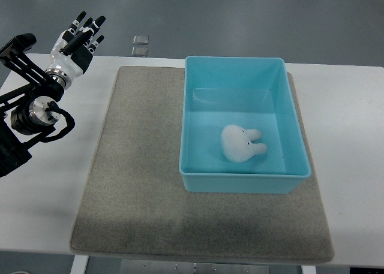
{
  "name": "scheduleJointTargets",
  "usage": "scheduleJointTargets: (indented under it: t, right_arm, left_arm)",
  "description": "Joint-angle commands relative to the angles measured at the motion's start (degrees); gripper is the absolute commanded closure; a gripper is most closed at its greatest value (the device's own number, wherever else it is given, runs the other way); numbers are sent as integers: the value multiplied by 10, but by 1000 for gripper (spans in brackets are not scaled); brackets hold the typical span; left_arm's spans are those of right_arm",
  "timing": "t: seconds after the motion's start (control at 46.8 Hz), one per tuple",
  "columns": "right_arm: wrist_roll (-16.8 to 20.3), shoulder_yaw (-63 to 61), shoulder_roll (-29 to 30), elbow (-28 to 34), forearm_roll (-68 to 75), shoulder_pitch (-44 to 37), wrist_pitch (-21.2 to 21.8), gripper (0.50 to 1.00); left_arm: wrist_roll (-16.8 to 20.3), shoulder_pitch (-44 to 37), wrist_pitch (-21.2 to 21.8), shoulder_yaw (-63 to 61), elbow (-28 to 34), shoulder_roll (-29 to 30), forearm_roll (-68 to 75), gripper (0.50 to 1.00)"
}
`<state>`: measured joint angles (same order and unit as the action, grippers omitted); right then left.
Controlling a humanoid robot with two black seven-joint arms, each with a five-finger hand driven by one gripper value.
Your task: Place white toy into blue box with left hand
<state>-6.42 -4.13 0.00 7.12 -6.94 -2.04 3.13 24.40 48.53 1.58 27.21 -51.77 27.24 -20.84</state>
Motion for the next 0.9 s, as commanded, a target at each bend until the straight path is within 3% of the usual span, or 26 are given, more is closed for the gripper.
scheduleJointTargets:
  t: [0.0, 0.876]
  right_arm:
    - [0, 0, 0, 0, 0, 0, 0, 564]
    - [0, 0, 0, 0, 0, 0, -1, 564]
  left_arm:
    - [0, -1, 0, 7, -2, -1, -5, 500]
    - [0, -43, -2, 118, -3, -18, -6, 500]
